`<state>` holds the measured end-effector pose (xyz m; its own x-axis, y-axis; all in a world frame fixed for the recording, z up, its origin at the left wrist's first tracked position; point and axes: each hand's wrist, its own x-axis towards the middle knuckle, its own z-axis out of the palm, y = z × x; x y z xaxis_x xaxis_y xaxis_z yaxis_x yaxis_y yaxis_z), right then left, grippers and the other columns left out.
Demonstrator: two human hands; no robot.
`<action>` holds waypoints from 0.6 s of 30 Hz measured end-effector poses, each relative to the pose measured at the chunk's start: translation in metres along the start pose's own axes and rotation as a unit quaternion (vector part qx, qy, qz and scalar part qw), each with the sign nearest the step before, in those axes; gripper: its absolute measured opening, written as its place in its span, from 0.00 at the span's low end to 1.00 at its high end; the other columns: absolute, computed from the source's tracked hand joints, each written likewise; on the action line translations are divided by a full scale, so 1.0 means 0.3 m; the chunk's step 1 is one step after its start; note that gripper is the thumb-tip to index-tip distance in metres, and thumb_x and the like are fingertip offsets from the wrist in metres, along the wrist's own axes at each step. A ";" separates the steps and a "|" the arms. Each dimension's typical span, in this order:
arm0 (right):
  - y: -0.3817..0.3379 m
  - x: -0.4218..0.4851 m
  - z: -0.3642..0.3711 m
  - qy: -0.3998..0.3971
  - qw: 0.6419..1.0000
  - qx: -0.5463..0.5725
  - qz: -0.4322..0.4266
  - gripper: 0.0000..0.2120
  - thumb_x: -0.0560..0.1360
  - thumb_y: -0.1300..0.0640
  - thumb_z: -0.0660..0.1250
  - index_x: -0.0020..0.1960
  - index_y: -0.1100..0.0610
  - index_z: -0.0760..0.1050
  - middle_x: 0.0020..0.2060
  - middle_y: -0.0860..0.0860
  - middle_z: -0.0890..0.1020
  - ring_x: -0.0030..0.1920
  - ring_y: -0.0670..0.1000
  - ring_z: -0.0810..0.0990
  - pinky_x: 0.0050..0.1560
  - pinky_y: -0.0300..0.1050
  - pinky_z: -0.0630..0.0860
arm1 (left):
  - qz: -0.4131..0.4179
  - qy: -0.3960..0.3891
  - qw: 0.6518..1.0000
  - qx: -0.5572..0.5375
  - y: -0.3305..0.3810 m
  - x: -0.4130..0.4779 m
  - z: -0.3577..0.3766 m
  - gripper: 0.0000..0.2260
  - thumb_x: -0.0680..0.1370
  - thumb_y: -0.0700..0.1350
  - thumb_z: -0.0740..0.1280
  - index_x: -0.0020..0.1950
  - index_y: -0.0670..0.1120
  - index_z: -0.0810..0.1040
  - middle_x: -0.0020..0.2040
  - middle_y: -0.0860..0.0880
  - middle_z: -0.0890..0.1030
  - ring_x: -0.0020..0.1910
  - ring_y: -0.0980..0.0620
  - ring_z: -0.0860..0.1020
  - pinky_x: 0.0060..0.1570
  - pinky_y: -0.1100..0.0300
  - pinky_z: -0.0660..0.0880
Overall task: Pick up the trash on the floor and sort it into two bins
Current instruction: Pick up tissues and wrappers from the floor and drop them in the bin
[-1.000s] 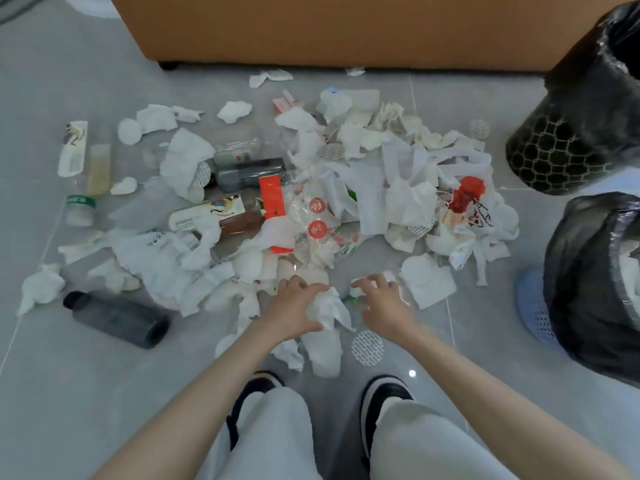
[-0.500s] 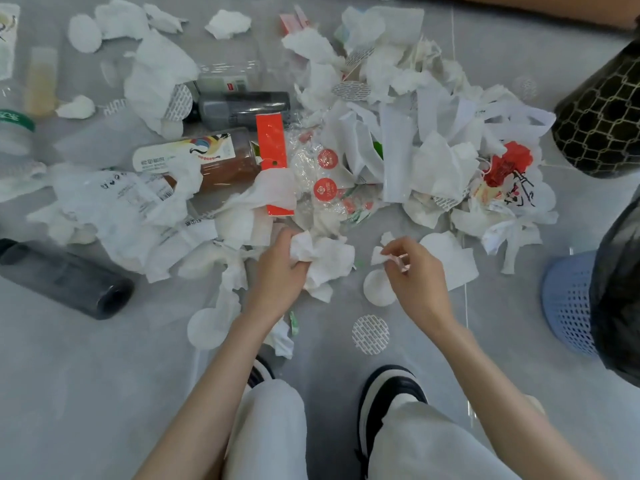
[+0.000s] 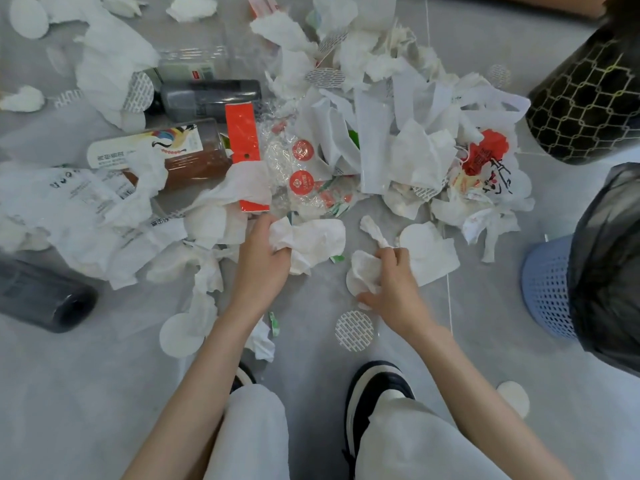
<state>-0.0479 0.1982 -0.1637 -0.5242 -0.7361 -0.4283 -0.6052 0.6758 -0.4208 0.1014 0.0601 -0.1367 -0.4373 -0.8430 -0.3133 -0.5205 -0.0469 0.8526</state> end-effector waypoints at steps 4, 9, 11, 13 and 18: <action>-0.020 0.001 -0.033 -0.030 0.999 0.006 0.010 0.23 0.69 0.58 0.73 0.52 0.55 0.59 0.43 0.52 0.73 0.41 0.55 0.71 0.39 0.50 0.69 | 0.013 -0.012 1.000 -0.019 0.055 0.013 0.007 0.06 0.76 0.37 0.63 0.49 0.47 0.69 0.40 0.56 0.72 0.39 0.62 0.71 0.32 0.76 0.66; -0.025 -0.026 -0.139 0.024 0.984 0.172 0.043 0.19 0.75 0.55 0.68 0.54 0.53 0.58 0.37 0.50 0.72 0.38 0.54 0.72 0.33 0.46 0.68 | 0.034 -0.060 0.996 -0.051 0.169 0.036 0.059 0.11 0.75 0.35 0.64 0.52 0.49 0.70 0.43 0.60 0.74 0.44 0.62 0.75 0.38 0.74 0.69; -0.021 -0.038 -0.228 0.086 0.964 0.249 0.040 0.18 0.75 0.56 0.69 0.56 0.54 0.60 0.43 0.52 0.75 0.44 0.56 0.76 0.39 0.49 0.74 | 0.040 -0.084 0.994 -0.065 0.239 0.056 0.085 0.08 0.75 0.36 0.64 0.50 0.48 0.71 0.43 0.56 0.76 0.45 0.54 0.76 0.40 0.67 0.70; -0.021 -0.058 -0.331 0.138 0.947 0.289 0.033 0.17 0.75 0.56 0.69 0.55 0.54 0.61 0.47 0.56 0.76 0.47 0.58 0.78 0.43 0.56 0.77 | 0.046 -0.108 0.989 -0.088 0.329 0.078 0.101 0.06 0.76 0.37 0.64 0.49 0.47 0.72 0.43 0.53 0.77 0.43 0.54 0.76 0.40 0.65 0.71; 0.022 -0.134 -0.579 0.284 0.904 0.319 0.030 0.16 0.75 0.59 0.68 0.55 0.55 0.61 0.40 0.44 0.73 0.37 0.38 0.77 0.34 0.34 0.74 | 0.101 -0.194 0.971 -0.101 0.611 0.121 0.183 0.09 0.77 0.41 0.63 0.56 0.50 0.70 0.46 0.57 0.76 0.45 0.58 0.76 0.43 0.63 0.73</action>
<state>-0.1348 0.2254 -0.0104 -0.8772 -0.4761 -0.0618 -0.1920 0.4660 -0.8637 -0.0502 0.0502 -0.0149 -0.7789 -0.5825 -0.2324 -0.2587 -0.0392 0.9652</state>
